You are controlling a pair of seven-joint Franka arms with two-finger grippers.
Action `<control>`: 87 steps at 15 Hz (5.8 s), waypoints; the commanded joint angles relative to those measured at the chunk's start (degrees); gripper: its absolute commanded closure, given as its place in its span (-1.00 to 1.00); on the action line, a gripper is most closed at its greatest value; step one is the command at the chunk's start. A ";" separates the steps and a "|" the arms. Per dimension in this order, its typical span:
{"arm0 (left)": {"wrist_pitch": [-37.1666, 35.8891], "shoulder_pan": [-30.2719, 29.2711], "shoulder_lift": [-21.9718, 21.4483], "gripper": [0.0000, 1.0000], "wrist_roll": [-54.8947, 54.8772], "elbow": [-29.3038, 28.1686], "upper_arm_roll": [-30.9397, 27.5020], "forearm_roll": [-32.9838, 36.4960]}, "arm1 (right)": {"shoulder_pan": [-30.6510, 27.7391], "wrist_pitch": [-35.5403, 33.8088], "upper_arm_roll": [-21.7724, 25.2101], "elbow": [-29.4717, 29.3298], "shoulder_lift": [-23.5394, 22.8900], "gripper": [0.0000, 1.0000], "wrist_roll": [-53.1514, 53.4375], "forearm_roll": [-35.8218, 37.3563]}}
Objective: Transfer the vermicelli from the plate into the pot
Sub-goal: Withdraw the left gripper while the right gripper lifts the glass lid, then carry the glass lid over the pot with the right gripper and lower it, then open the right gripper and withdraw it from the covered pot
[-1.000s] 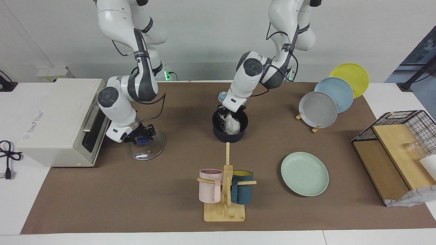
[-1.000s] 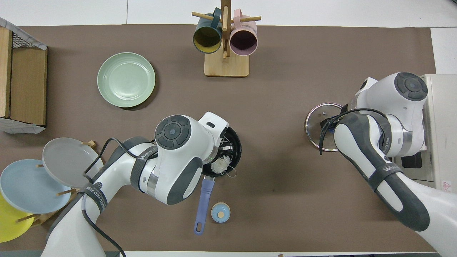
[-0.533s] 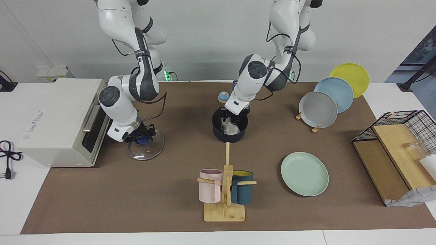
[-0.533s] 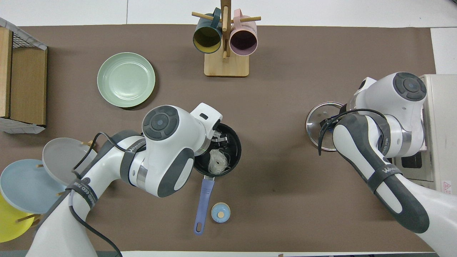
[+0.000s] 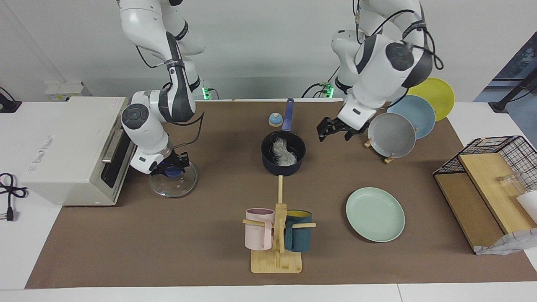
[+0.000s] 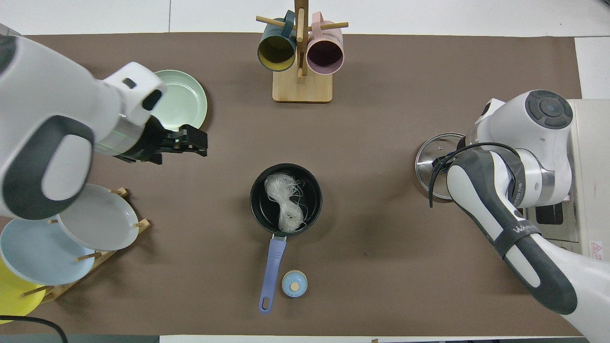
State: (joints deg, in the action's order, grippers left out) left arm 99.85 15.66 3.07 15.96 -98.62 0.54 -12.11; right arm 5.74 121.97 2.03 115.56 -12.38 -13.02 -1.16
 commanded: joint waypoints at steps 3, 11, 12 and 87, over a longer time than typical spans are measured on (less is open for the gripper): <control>-4.84 -5.63 -4.91 -1.00 -4.97 -0.61 0.60 6.65 | 0.33 -8.92 -0.27 -7.61 0.34 -0.16 0.10 -0.59; -6.25 -8.45 -7.20 -1.00 -9.10 -1.23 0.60 9.20 | 12.43 -18.71 -0.62 -21.07 0.16 -0.16 22.55 -7.45; -6.51 -8.54 -7.11 -1.00 -9.01 -0.79 0.52 9.65 | 15.15 -17.57 -0.62 -21.42 0.16 -0.16 27.73 -7.45; -13.98 -12.40 -3.95 -1.00 -9.10 8.01 3.24 12.37 | 34.69 15.93 -0.62 -3.94 -1.42 -0.62 48.44 -15.62</control>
State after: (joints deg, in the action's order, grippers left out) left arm 85.74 3.93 0.15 7.30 -89.74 3.37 -0.91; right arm 40.88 136.66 1.58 110.77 -13.59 36.21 -17.65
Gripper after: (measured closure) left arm 0.000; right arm 0.339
